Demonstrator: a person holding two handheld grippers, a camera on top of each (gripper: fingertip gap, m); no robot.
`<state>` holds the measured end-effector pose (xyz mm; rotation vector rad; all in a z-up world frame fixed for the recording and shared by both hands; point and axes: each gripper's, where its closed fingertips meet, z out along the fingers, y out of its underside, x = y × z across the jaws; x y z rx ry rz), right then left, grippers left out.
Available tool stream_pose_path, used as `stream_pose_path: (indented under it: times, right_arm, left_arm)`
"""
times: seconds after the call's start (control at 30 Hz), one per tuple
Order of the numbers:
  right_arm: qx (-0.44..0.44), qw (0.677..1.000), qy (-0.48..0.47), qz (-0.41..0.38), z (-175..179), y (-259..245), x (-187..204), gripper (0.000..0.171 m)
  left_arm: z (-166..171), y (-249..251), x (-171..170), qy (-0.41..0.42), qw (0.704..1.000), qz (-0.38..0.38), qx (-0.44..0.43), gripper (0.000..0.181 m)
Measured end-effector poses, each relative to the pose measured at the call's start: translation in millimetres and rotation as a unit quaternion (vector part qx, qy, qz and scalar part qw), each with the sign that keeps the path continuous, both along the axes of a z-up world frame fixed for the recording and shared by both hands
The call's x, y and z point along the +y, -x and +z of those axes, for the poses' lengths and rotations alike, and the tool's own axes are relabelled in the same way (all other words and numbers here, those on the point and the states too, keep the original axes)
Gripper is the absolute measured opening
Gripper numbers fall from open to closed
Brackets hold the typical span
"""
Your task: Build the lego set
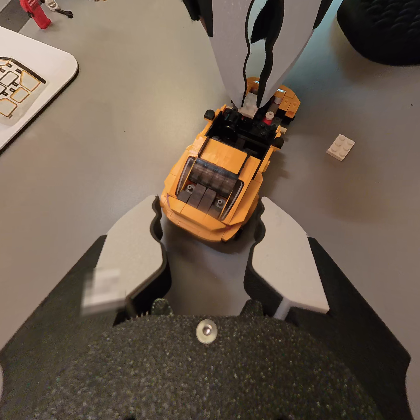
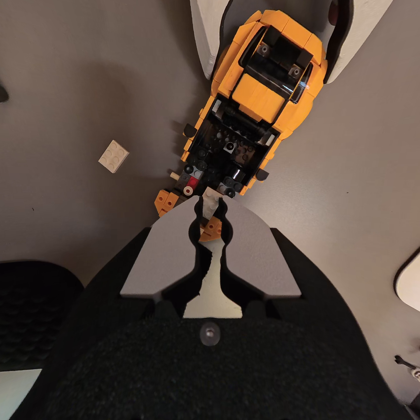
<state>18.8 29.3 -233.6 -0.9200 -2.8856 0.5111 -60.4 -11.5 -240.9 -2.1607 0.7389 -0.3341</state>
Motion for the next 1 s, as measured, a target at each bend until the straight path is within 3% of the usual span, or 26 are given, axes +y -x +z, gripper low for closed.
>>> stream_pose_path:
  times: [0.43,0.67,0.77,1.0]
  right_arm:
    - [0.009,1.0,-0.002,-0.01,0,0,0,0.013]
    - [0.108,0.988,0.055,-0.092,32,-1,-1,0.016]
    - [0.119,0.983,0.071,-0.12,37,-19,-14,0.022]
    - [0.088,0.968,0.107,-0.21,11,-49,-72,0.024]
  left_arm:
    - [0,0,0,-0.001,1.0,0.0,0.0,0.079]
    - [0,0,1,0.0,1.0,0.007,0.005,0.079]
    - [0,-1,1,0.004,1.0,0.011,0.01,0.079]
    - [0,-1,1,0.009,1.0,0.018,0.02,0.079]
